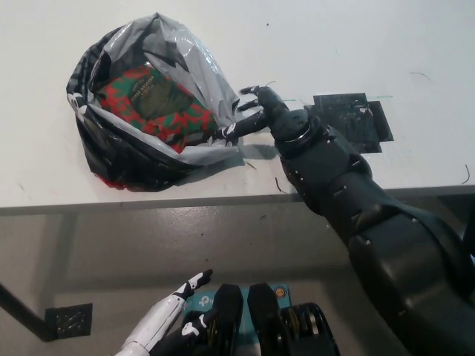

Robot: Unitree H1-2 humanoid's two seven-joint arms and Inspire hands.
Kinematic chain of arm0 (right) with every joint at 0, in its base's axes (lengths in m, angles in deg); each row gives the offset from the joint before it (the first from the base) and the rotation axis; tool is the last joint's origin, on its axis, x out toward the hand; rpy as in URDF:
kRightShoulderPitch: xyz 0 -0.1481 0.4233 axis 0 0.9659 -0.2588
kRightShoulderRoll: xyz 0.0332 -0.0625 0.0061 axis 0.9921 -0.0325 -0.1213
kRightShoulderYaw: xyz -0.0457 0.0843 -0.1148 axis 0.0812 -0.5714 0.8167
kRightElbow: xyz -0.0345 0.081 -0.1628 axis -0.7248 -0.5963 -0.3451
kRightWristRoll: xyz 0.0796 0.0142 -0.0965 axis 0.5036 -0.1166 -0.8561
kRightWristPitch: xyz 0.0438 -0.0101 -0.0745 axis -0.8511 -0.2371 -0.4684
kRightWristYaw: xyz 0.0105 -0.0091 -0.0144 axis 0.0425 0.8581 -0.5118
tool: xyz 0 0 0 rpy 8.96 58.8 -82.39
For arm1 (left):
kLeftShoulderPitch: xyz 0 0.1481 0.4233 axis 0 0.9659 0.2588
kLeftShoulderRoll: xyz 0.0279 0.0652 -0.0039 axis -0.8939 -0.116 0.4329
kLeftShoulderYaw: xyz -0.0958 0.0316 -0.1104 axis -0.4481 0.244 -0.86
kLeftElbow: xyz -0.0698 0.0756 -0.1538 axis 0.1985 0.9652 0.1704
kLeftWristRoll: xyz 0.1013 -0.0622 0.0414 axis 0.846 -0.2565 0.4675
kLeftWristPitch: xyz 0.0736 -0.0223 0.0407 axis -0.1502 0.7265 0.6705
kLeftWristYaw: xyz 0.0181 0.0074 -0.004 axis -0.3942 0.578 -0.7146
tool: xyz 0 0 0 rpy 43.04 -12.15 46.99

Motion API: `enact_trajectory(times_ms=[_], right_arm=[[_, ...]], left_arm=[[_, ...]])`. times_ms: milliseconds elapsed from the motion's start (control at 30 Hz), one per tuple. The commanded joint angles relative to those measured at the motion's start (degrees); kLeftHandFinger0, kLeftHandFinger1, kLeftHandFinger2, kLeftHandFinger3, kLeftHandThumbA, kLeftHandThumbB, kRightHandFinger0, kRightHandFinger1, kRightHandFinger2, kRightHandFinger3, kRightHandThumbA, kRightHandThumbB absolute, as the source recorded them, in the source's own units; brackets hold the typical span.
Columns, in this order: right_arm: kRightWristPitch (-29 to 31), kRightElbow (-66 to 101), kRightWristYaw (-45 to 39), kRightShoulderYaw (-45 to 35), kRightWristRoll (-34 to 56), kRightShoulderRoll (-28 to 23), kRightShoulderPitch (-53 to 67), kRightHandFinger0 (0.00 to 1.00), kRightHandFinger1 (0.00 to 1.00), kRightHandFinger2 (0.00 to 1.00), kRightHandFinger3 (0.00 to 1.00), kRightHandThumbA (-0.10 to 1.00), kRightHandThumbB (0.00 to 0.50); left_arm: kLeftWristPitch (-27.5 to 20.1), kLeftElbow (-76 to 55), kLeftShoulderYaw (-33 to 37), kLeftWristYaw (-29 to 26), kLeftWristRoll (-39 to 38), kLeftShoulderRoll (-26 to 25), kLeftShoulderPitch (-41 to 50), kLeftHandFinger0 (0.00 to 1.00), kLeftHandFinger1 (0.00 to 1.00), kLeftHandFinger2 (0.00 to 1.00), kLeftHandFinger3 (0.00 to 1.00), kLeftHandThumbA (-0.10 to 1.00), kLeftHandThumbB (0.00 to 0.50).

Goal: The robot uses its right hand to pick up a bag of coffee beans and puts it in the black plastic bag, then the robot grabs the top of the bag and lifts it.

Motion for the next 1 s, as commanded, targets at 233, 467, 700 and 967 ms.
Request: enact_trajectory(times_ms=[233, 467, 700, 967], right_arm=[[2.87, 0.54, -1.41, -11.44, 10.21, 0.50, -1.42, 0.08, 0.25, 0.46, 0.70, 0.82, 0.278], [4.20, 0.37, -2.50, -13.52, 11.82, 1.09, -0.60, 0.12, 0.23, 0.43, 0.76, 0.71, 0.262], [3.97, 0.26, -3.70, -13.18, 12.18, 0.87, -0.32, 0.02, 0.13, 0.36, 0.61, 0.63, 0.188], [1.99, 0.41, -2.91, -18.73, 17.36, 1.91, -0.96, 0.00, 0.18, 0.54, 0.71, -0.10, 0.174]], left_arm=[[-2.30, -0.67, 0.19, 0.49, -0.45, -0.19, -0.45, 1.00, 1.00, 1.00, 1.00, 0.97, 0.214], [-2.30, -0.36, 0.17, 0.81, -0.86, -0.23, -1.17, 1.00, 1.00, 1.00, 1.00, 0.98, 0.197], [-2.17, -0.38, 0.07, 1.28, -1.43, -0.53, -1.63, 1.00, 1.00, 1.00, 1.00, 0.98, 0.203], [-2.08, -0.90, 0.34, 1.08, -0.51, -0.55, -0.63, 1.00, 1.00, 1.00, 1.00, 1.00, 0.202]])
